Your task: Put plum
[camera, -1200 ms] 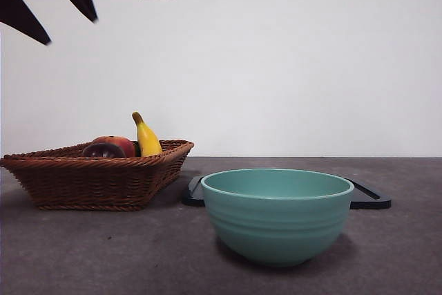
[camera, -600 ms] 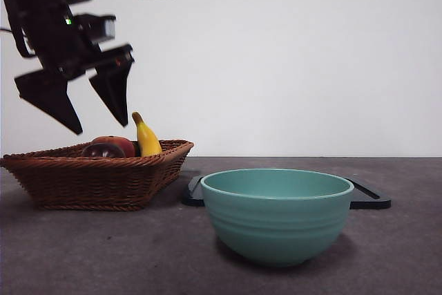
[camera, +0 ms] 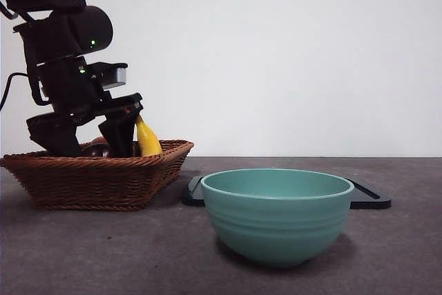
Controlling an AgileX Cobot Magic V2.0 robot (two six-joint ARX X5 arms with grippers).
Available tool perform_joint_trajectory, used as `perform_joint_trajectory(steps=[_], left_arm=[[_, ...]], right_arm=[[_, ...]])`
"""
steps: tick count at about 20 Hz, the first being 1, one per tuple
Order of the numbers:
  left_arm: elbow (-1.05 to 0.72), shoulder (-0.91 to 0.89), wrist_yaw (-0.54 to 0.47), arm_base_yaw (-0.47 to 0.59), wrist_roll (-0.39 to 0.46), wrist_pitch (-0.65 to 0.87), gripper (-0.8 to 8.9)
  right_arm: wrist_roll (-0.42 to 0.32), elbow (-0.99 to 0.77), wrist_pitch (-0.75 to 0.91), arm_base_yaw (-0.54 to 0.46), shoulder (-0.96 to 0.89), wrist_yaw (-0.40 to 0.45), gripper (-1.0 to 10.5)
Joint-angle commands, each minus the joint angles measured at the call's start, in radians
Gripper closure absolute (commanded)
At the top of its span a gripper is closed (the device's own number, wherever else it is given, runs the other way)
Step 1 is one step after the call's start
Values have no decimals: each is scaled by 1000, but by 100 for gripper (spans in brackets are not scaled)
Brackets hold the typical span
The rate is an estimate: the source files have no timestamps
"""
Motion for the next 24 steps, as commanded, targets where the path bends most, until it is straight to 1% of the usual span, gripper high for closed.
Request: perform_joint_trajectory(steps=[1, 3, 5, 10, 14, 16, 19, 20, 22, 24], left_arm=[[20, 29, -4, -5, 16, 7, 407], [20, 29, -4, -5, 16, 7, 483], [20, 29, -4, -5, 16, 3, 509], [20, -15, -3, -5, 11, -22, 510], [20, -150, 0, -14, 11, -46, 510], [20, -239, 27, -30, 6, -72, 510], [20, -369, 146, -86, -20, -108, 510], [20, -404, 169, -113, -32, -110, 510], [20, -452, 174, -185, -42, -112, 510], [20, -462, 174, -270, -42, -119, 511]], right_arm=[[7, 18, 6, 4, 8, -3, 532], [7, 18, 6, 4, 8, -2, 532], [7, 18, 6, 4, 8, -2, 532], [7, 18, 6, 4, 8, -2, 532], [7, 18, 6, 4, 8, -2, 532], [7, 18, 6, 4, 8, -2, 532], [7, 18, 6, 4, 8, 0, 532], [7, 18, 6, 4, 8, 0, 532], [7, 18, 6, 4, 8, 0, 532], [7, 18, 6, 4, 8, 0, 532]])
